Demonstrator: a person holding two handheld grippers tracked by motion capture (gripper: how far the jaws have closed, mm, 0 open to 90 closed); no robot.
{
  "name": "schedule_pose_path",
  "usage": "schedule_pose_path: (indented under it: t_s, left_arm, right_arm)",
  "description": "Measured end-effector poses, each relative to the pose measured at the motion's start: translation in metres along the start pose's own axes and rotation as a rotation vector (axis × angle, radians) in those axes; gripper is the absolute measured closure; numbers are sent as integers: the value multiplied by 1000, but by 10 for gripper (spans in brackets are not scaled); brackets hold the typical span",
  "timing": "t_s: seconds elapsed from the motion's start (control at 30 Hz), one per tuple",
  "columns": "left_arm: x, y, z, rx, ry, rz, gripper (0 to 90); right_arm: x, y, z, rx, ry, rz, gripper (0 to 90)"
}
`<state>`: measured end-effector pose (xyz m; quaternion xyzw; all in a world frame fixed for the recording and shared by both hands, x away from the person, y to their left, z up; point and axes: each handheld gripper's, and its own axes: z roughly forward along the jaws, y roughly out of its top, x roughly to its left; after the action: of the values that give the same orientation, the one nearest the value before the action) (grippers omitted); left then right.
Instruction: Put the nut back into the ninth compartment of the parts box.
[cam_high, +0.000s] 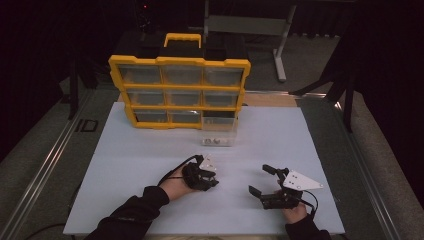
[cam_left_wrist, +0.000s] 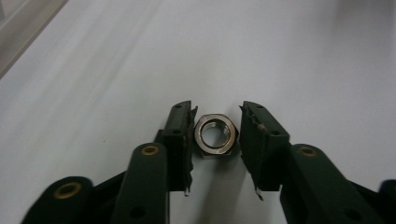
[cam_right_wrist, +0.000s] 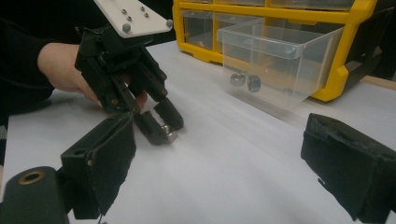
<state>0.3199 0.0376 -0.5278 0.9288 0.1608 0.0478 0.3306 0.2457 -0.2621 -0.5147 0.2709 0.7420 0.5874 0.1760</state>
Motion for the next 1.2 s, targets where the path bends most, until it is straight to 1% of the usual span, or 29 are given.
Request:
schedule_pose_path:
  t_s: [0.1,0.3,0.33,0.4,0.5,0.53,0.6,0.77,0.8,0.87,0.97,1.0,1.03,1.13,1.2]
  left_arm:
    - [2,0,0,0,-11,-7,659]
    - [3,1,-1,9,-15,-1,666]
    - [4,1,-2,5,-17,-8,667]
    - [5,2,-4,1,-16,-8,667]
    - [7,5,-8,-14,-21,-19,668]
    - [7,6,-10,-13,-16,-10,667]
    - [8,10,-15,-26,-18,-12,668]
    - [13,18,-26,-50,-5,-13,668]
    - [14,19,-27,-61,-5,-18,668]
    - [16,22,-32,-68,3,-18,668]
    - [20,26,-39,-84,3,-20,668]
    - [20,26,-39,-84,3,-20,668]
    - [23,29,-44,-95,6,-20,668]
    - [27,33,-51,-113,10,-32,668]
    - [30,36,-56,-122,17,-33,668]
  right_arm:
    - [0,0,0,-1,1,0,103]
    - [0,0,0,-1,-1,2,102]
    - [0,0,0,-1,0,2,103]
    - [0,0,0,-1,0,2,103]
    - [0,0,0,-1,1,2,103]
    - [0,0,0,-1,1,2,103]
    - [0,0,0,-2,0,3,103]
    - [0,0,0,-2,-2,2,103]
    - [0,0,0,-2,-1,1,103]
    - [0,0,0,-2,-1,-1,103]
    - [0,0,0,-4,-1,1,103]
    - [0,0,0,-4,-1,1,103]
    - [0,0,0,-4,-2,0,103]
    - [0,0,0,-2,-1,-2,103]
    - [0,0,0,-3,0,-1,103]
